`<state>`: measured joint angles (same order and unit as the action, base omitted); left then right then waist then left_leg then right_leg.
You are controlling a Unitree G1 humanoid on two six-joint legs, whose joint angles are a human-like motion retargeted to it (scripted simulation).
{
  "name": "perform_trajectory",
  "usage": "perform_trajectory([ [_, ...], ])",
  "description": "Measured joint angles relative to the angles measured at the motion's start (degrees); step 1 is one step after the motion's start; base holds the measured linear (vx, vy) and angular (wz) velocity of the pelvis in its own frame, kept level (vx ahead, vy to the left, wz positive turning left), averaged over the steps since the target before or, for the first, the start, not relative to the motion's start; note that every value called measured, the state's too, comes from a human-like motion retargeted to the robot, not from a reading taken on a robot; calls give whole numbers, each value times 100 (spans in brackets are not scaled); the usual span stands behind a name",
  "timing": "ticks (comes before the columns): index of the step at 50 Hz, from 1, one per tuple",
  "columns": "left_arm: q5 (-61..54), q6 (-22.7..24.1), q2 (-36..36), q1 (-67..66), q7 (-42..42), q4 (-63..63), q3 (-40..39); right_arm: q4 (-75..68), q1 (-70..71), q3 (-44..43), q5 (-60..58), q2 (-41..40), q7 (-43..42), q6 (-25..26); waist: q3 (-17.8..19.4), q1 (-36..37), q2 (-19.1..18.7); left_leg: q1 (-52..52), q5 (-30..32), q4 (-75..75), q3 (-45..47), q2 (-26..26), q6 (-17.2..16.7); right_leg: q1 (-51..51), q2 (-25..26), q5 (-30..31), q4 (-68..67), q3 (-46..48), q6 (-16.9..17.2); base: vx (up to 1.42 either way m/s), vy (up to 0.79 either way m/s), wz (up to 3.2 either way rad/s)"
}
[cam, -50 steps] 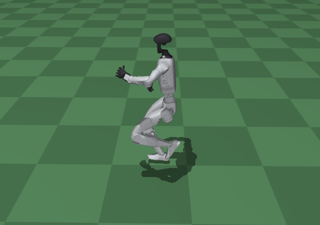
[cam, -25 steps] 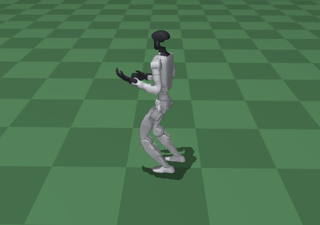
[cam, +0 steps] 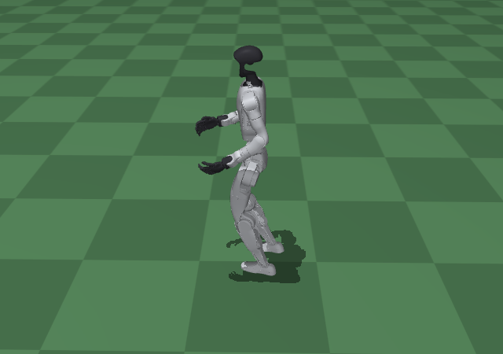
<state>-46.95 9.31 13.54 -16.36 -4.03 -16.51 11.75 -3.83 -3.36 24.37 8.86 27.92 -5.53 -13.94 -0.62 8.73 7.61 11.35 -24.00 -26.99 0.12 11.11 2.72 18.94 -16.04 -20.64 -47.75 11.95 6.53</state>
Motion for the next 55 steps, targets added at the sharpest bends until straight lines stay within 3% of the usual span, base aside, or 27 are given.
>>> perform_trajectory([
  [10,-137,83,30,328,-138,463,-106,-67,69,21,491,-88,278,115,11,-72,153,489,52,-355,-159,101,-72,605,-108,202,-706,-114,-76,-10,-3,36],
  [15,-486,95,-130,362,-214,873,-357,84,-228,-57,911,-117,544,232,24,-354,271,788,304,-544,-275,280,-199,1223,208,160,-1248,-971,345,-15,-6,64],
  [20,-1022,31,-329,176,-321,1348,-684,422,-553,-241,1413,-25,823,368,-236,-642,337,1050,1093,-242,-273,329,-434,1641,368,776,-1827,-1388,476,-18,-9,70],
  [25,-1358,36,-436,36,-563,1797,-896,708,-823,-370,1479,133,1052,376,-257,-866,341,1874,1451,-1356,-166,355,-709,1605,645,1004,-1917,-1672,559,-27,-10,96],
  [30,-1299,128,-114,25,-904,2778,-1100,962,-742,-498,1214,607,1342,308,-58,-857,-10,2841,824,-4447,600,-866,-373,1647,1019,-533,-2008,-1295,-120,-33,-9,52],
  [32,-1223,210,101,145,-952,3158,-1294,969,-560,-583,1114,802,1445,258,33,-744,-312,2961,782,-5528,741,-1666,-259,1687,1344,-721,-1801,-992,-400,-36,-11,-26],
  [35,-1054,438,290,95,-769,3510,-1451,1048,-575,-703,1018,804,1336,184,-55,-555,-647,2692,1184,-5955,786,-2353,-382,1654,1786,11,-875,-629,-381,-35,-11,-28],
  [38,-841,686,272,-126,-501,3605,-1405,1215,-796,-795,829,576,1122,117,-317,-482,-768,2255,1861,-4843,845,-2319,-846,1768,2209,1882,252,-657,301,-33,-9,0],
  [39,-773,740,257,-171,-416,3593,-1386,1255,-847,-815,761,494,1046,98,-372,-512,-739,2128,2038,-4358,881,-2200,-956,1870,2231,2232,397,-678,458,-31,-9,35],
  [40,-706,783,246,-205,-336,3572,-1372,1292,-890,-836,694,415,971,80,-412,-559,-681,2007,2202,-3863,926,-2048,-1045,1987,2194,2439,450,-682,560,-30,-10,69],
  [43,-514,777,244,-225,-39,3423,-1396,1456,-903,-852,579,290,832,56,-346,-939,-186,1492,2171,-2468,1018,-1147,-953,2462,1469,1886,-728,-805,411,-27,-10,114],
  [45,-418,722,249,-292,70,3309,-1462,1604,-863,-863,544,243,869,29,-306,-1082,27,1306,1607,-2058,1003,-831,-731,2718,1065,1368,-1704,-829,146,-25,-11,83],
  [48,-221,600,213,-294,80,3067,-1604,1755,-743,-974,456,120,998,11,-231,-1227,375,958,138,-1588,1093,-495,-225,2947,431,701,-2852,-917,-63,-20,-12,54],
  [49,-176,576,211,-177,58,2913,-1667,1745,-651,-1017,394,50,1055,30,-144,-1257,526,647,52,-1107,1104,-322,-128,2896,254,624,-3015,-1002,-33,-11,-13,38],
  [52,-162,594,201,76,65,2713,-1732,1656,-558,-1021,289,-50,1140,115,-67,-1365,767,167,612,-252,1074,-136,-173,2559,66,755,-2774,-1130,111,-9,-18,47],
  [55,-255,776,326,174,106,3089,-1611,1604,-718,-899,404,65,1112,115,-252,-1549,666,670,1436,-949,1197,-628,-416,2157,355,1207,-1760,-1108,307,-9,-22,74],
])
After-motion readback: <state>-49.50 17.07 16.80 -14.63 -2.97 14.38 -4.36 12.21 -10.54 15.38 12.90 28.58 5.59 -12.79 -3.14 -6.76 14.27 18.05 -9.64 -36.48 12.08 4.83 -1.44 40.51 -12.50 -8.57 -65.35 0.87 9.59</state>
